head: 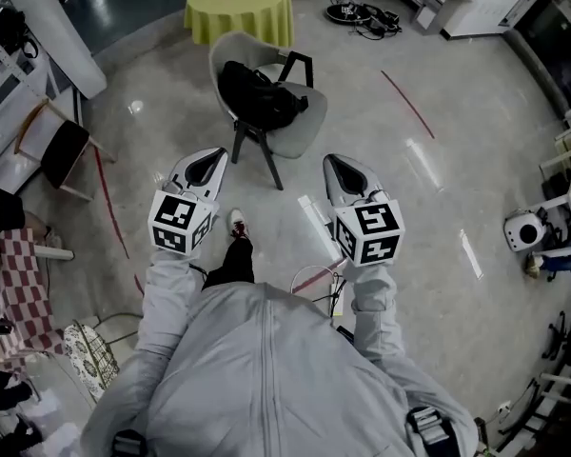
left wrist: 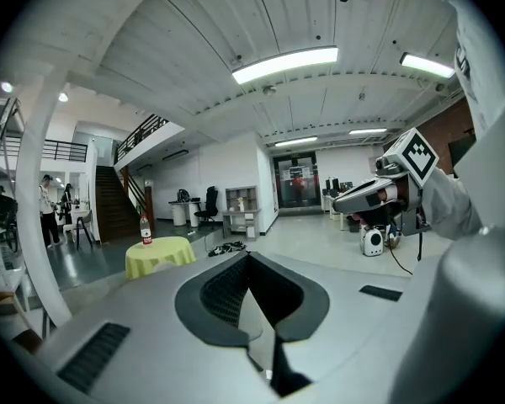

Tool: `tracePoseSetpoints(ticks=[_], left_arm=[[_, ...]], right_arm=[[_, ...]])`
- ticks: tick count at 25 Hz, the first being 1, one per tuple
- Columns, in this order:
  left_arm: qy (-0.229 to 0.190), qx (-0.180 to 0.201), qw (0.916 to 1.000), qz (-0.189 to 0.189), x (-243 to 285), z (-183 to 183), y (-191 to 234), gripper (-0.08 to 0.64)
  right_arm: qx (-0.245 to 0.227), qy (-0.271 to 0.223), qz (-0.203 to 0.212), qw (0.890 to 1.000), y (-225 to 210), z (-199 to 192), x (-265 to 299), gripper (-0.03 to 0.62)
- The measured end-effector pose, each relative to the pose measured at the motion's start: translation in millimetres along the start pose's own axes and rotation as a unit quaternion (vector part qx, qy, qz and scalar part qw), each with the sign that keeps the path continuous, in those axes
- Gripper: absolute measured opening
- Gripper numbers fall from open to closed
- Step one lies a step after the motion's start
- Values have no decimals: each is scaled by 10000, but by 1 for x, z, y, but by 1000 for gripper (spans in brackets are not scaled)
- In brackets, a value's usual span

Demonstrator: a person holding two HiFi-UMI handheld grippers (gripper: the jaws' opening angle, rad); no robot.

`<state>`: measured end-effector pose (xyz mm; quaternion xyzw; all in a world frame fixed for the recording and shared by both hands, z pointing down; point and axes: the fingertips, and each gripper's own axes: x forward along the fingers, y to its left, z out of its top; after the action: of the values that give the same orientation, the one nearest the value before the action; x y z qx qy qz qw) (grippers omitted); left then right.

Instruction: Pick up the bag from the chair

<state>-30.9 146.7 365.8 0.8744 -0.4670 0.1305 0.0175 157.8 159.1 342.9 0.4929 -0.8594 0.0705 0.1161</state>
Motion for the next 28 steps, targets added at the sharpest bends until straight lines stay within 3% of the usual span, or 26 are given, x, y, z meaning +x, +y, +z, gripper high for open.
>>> tracePoseSetpoints(ticks=[17,23,28], left_arm=[[312,-224,9992,-116,167,-5,166,6],[503,-330,9978,-278,212,-19,201,6],[700,-410,9956,-460,241,-35,218,6]], right_arm=[[153,462,48,9988,-69,25,209,12],[458,812,141,9955,-76,9,267,12],[427,1352,310,9894,-77,-23,306,84]])
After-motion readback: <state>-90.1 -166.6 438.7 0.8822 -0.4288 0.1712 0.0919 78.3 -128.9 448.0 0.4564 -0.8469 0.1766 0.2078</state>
